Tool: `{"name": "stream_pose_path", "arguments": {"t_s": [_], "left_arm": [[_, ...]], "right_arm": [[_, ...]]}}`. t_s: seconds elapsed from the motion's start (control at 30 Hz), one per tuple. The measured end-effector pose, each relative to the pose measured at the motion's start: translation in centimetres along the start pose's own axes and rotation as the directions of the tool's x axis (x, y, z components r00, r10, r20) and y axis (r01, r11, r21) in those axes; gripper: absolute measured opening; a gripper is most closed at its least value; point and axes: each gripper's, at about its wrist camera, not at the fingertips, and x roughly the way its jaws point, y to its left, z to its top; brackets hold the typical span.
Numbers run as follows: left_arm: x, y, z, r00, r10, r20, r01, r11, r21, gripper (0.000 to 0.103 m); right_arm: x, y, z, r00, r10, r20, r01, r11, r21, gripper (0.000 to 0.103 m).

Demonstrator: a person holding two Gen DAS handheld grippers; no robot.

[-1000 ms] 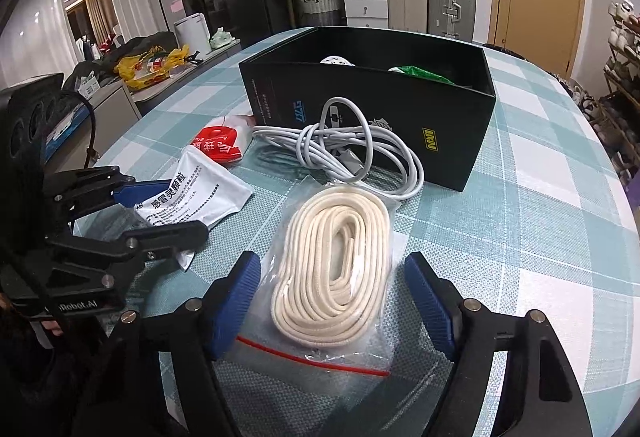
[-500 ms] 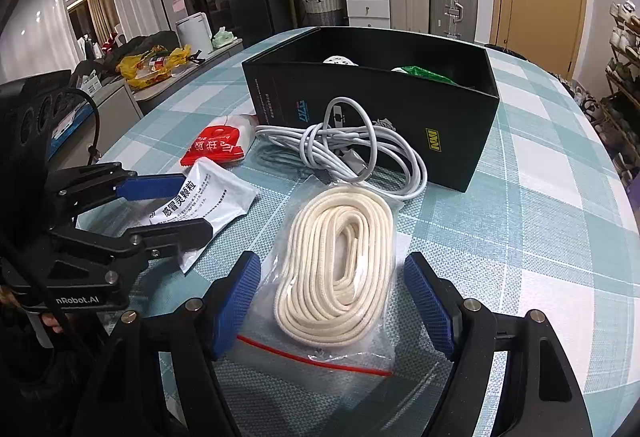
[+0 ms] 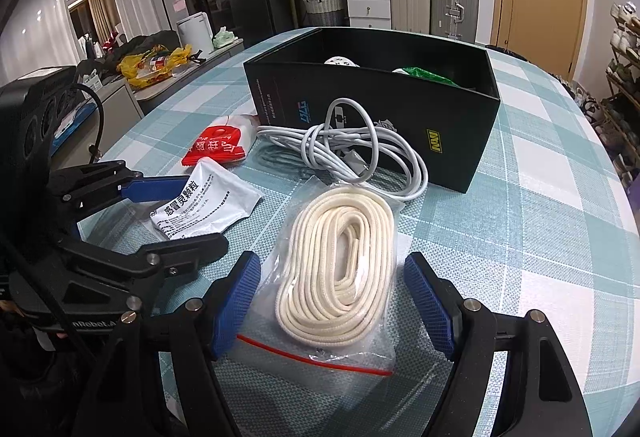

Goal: Organize soft objects
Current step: 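Grasp the white printed sachet with the left tool while the right tool grasps the bagged rope, then carry the white sachet and bagged rope over the black box and release them inside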

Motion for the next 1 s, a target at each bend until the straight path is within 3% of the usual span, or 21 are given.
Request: {"name": "stream_pose_path", "arguments": {"t_s": [0.23,0.43,0.83,1.0], "left_arm": [[-0.3,0.2,0.1,0.999,-0.034,0.011,0.033,0.999,0.007,0.036],[-0.5,0.0,0.1,0.999,-0.046,0.013,0.046,0.999,0.024,0.034],[-1.2,0.9,0.1,0.995,-0.09,0.052,0.092,0.995,-0.034,0.033],[-2.1,1.3,0.3,0.991,-0.102,0.092,0.108,0.992,-0.06,0.033]], "right_arm": [[-0.1,0.0,0.1,1.0,-0.002,0.0,0.002,1.0,-0.003,0.077],[0.2,0.2,0.2,1.0,0.01,-0.003,-0.01,1.0,-0.008,0.077],[-0.3,0.4,-0.3,0.999,0.033,0.014,-0.033,0.999,-0.037,0.041],[-1.1,0.5,-0.4,0.998,0.042,0.045,-0.04,0.998,-0.048,0.035]]}}
